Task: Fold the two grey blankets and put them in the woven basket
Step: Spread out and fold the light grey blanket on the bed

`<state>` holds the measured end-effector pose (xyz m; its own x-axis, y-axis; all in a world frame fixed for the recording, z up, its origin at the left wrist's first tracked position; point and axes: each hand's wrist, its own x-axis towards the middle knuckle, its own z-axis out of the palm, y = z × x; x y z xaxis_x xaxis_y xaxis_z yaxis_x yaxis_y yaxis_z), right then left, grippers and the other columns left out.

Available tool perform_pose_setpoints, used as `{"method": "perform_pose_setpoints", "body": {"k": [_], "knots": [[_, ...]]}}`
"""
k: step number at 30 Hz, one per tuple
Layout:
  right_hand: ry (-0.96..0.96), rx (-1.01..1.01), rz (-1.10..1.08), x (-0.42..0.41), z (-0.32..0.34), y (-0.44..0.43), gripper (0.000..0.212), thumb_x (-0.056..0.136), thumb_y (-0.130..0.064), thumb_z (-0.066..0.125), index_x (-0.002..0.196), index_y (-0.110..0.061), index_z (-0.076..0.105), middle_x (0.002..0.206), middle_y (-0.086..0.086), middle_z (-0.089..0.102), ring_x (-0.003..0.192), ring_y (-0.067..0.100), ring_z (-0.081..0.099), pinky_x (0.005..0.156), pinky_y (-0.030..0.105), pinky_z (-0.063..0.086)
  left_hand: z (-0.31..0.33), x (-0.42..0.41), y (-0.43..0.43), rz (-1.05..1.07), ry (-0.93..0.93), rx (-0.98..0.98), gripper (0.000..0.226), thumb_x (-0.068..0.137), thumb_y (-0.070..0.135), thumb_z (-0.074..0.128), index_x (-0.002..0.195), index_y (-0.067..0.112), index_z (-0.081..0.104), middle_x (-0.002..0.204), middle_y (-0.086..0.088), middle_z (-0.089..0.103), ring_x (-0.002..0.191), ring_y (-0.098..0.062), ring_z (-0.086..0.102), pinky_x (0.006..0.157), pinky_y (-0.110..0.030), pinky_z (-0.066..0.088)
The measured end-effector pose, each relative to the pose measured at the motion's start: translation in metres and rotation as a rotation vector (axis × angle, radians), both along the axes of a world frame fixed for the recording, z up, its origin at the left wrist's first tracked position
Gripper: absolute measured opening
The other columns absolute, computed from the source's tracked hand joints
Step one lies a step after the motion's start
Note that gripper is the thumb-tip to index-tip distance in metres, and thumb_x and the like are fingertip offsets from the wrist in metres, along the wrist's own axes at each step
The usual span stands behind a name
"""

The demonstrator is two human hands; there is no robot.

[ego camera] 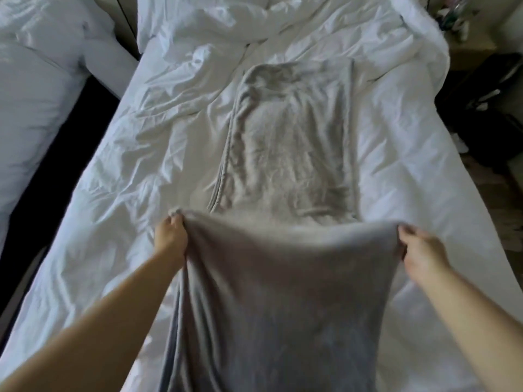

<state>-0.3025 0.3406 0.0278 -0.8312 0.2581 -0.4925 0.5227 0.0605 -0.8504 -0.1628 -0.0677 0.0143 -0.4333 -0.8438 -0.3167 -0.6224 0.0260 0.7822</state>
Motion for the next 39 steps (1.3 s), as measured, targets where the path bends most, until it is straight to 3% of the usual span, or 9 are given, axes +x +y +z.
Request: {"method": "perform_pose_setpoints", "body": {"k": [4,8,12,15,19,22,29,35,39], "knots": [[-0.039,-0.070,0.096,-0.068,0.019,-0.021,0.018,0.097,-0.035,0.050,0.105,-0.022,0.061,0.100,-0.003,0.062,0.095,0.018,0.058,0.080,0.032,0.043,0.008,-0.052,-0.042,-0.053,0.084,0.132,0.039,0.094,0.048,0.044,0.078,0.013,0.054,0.066,0.000,0.049,0.059,-0.018,0.044,0.052,-0.026,0.031],[-0.279,0.094,0.247,-0.040,-0.036,-0.015,0.052,0.095,-0.037,0.051,0.139,-0.012,0.044,0.140,0.008,0.048,0.131,0.025,0.042,0.110,0.040,0.025,-0.040,-0.021,-0.036,-0.239,-0.229,0.228,0.041,0.091,0.050,0.056,0.074,0.014,0.050,0.062,-0.005,0.040,0.054,-0.021,0.034,0.053,-0.030,0.024],[-0.577,0.010,0.293,0.074,-0.101,0.002,0.044,0.090,-0.037,0.059,0.123,-0.009,0.057,0.112,0.008,0.064,0.106,0.029,0.060,0.092,0.038,0.045,-0.094,0.076,0.005,-0.295,-0.465,0.338,0.037,0.085,0.041,0.069,0.074,0.007,0.060,0.062,-0.009,0.052,0.055,-0.021,0.046,0.052,-0.027,0.032],[-0.624,0.030,0.220,0.157,-0.130,0.024,0.044,0.088,-0.030,0.064,0.122,-0.003,0.061,0.120,0.020,0.064,0.112,0.036,0.059,0.102,0.052,0.044,-0.110,0.140,0.028,-0.376,-0.635,0.141,0.039,0.080,0.047,0.071,0.086,0.011,0.058,0.079,-0.007,0.060,0.072,-0.025,0.054,0.061,-0.030,0.036],[-0.742,-0.161,0.106,0.213,-0.122,0.039,0.033,0.089,-0.021,0.061,0.115,0.000,0.064,0.111,0.025,0.067,0.103,0.038,0.066,0.099,0.056,0.044,-0.109,0.184,0.042,-0.415,-0.605,0.086,0.032,0.082,0.041,0.069,0.086,0.011,0.062,0.083,-0.006,0.065,0.086,-0.030,0.062,0.068,-0.032,0.041],[-0.745,-0.034,0.247,0.236,-0.104,0.045,0.026,0.085,-0.005,0.064,0.105,0.011,0.066,0.094,0.029,0.070,0.080,0.037,0.070,0.091,0.051,0.050,-0.104,0.207,0.048,-0.485,-0.692,0.098,0.028,0.089,0.036,0.064,0.086,0.009,0.065,0.086,-0.012,0.068,0.088,-0.032,0.064,0.065,-0.030,0.039],[-0.468,-0.170,0.047,0.153,-0.053,0.032,0.009,0.091,-0.008,0.057,0.088,-0.008,0.066,0.066,0.004,0.073,0.056,0.015,0.069,0.055,0.027,0.057,-0.071,0.156,0.031,-0.244,-0.343,0.151,0.028,0.092,0.034,0.058,0.088,0.007,0.066,0.082,-0.012,0.065,0.087,-0.032,0.063,0.073,-0.034,0.045],[-0.733,-0.022,0.290,0.185,-0.085,0.044,0.026,0.090,-0.029,0.061,0.109,-0.012,0.059,0.101,0.007,0.066,0.100,0.024,0.058,0.096,0.035,0.039,-0.089,0.195,0.045,-0.230,-0.534,0.404,0.048,0.076,0.057,0.070,0.075,0.009,0.064,0.061,-0.005,0.064,0.056,-0.018,0.061,0.050,-0.022,0.044],[-0.688,0.032,0.276,0.228,-0.108,0.060,0.018,0.088,-0.012,0.062,0.105,-0.010,0.066,0.081,0.006,0.073,0.073,0.019,0.064,0.057,0.027,0.046,-0.102,0.229,0.064,-0.321,-0.549,0.308,0.042,0.072,0.051,0.076,0.076,0.010,0.068,0.060,0.002,0.064,0.060,-0.016,0.058,0.051,-0.025,0.041]]}}
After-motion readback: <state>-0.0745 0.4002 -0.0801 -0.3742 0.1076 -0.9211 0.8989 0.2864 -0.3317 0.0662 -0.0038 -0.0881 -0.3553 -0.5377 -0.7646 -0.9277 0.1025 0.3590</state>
